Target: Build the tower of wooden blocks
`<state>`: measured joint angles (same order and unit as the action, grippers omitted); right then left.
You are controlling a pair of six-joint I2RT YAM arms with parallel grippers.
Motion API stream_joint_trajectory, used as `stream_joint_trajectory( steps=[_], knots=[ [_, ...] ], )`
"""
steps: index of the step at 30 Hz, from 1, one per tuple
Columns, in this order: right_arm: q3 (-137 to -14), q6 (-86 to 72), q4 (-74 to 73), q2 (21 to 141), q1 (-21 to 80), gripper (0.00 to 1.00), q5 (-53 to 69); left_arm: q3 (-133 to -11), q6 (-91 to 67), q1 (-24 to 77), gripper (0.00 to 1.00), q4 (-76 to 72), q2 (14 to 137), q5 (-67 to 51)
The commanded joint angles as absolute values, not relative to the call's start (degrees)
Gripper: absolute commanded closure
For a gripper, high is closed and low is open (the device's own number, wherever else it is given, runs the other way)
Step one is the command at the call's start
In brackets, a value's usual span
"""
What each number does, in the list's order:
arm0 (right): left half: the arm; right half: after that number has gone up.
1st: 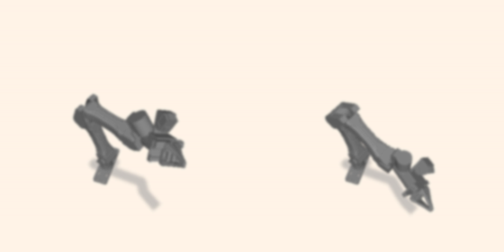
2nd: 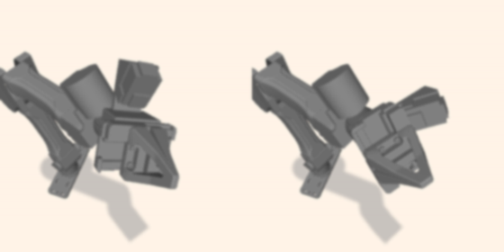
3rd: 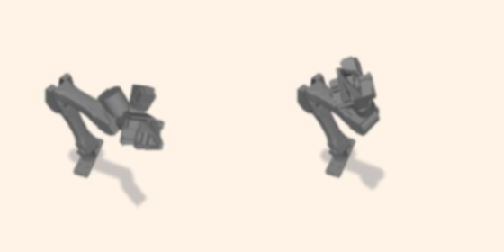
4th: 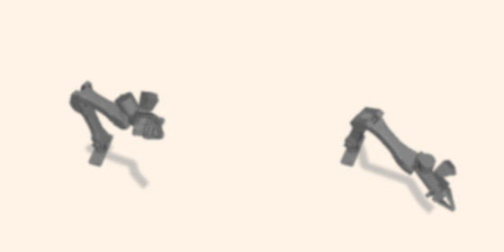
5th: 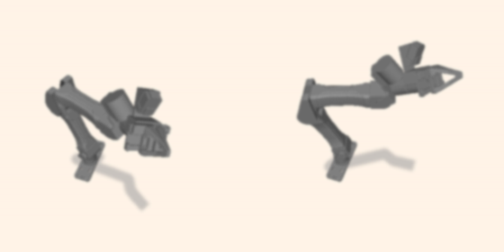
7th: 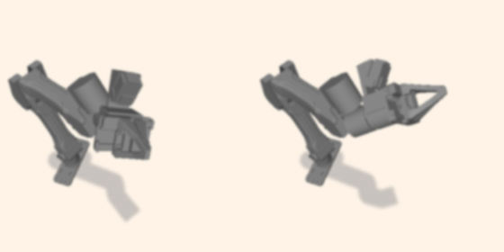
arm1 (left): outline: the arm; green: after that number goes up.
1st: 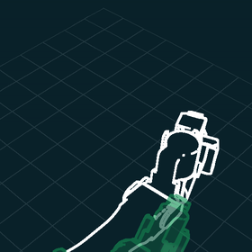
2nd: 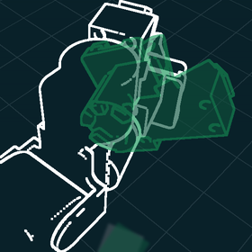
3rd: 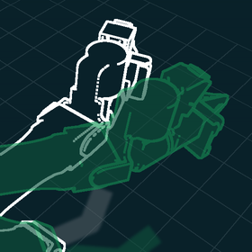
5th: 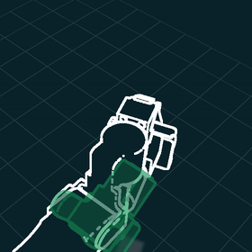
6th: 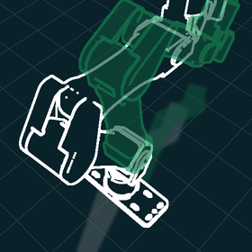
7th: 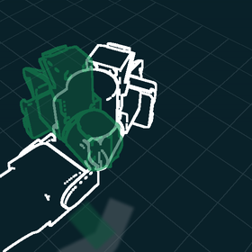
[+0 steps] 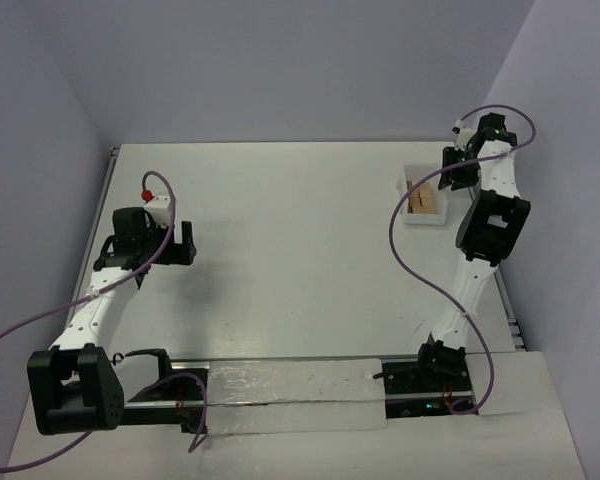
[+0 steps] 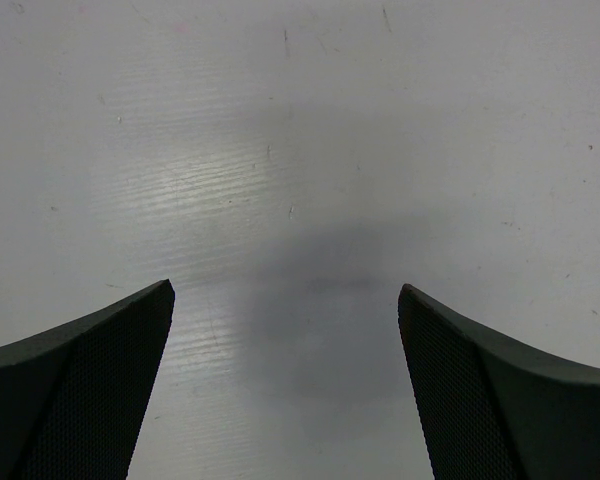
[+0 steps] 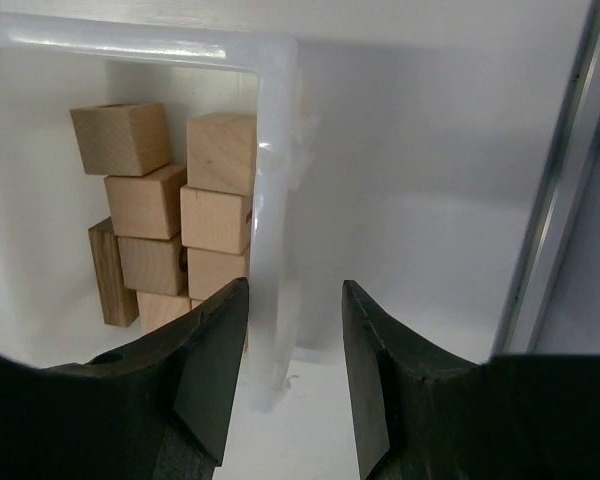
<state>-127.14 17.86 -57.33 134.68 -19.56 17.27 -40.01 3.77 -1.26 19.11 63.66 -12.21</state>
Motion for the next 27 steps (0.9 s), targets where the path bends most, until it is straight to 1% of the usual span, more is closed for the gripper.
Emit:
stream_joint_trajectory(
  steps=[1, 6, 8, 10, 11, 14, 18, 22, 23, 27],
  knots=[
    [-129.11, 17.61, -55.67, 136.61, -19.04, 0.53, 16.26, -41.81, 4.39, -1.14, 0.01, 17.2, 64.45, -12.04],
    [-127.09, 17.39, -54.0, 137.09, -18.69, 0.63, 16.0, -41.94, 4.31, -1.14, 0.01, 17.14, 65.14, -11.87],
    [-126.5, 17.24, -53.7, 136.87, -18.55, 0.73, 16.0, -42.01, 4.38, -1.14, 0.01, 17.14, 65.14, -11.87],
    [-125.9, 16.84, -53.51, 136.07, -18.35, 0.93, 15.93, -41.95, 4.33, -1.14, 0.01, 17.14, 65.13, -11.87],
    [-125.57, 16.7, -53.44, 135.56, -18.25, 1.0, 15.88, -41.92, 4.28, -1.14, 0.01, 17.14, 65.13, -11.84],
    [-121.66, 16.7, -52.08, 130.3, -17.51, 1.0, 15.49, -41.92, 4.05, -1.14, 0.01, 17.05, 65.04, -11.69],
    [-115.66, 17.75, -49.18, 121.4, -13.2, 1.0, 11.72, -42.21, 3.43, -1.14, 0.01, 17.03, 64.73, -11.58],
    [-108.96, 19.14, -45.53, 112.94, -5.48, 1.0, 4.84, -42.45, 2.81, -1.14, 0.01, 17.22, 64.52, -10.49],
    [-108.81, 19.24, -45.44, 111.63, -3.82, 1.0, 3.44, -42.61, 2.73, -1.14, 0.01, 17.31, 64.35, -10.3],
    [-101.38, 19.39, -40.09, 106.81, 5.23, 1.0, -3.98, -42.66, 1.52, -1.23, 0.01, 17.29, 62.79, -8.35]
  ],
)
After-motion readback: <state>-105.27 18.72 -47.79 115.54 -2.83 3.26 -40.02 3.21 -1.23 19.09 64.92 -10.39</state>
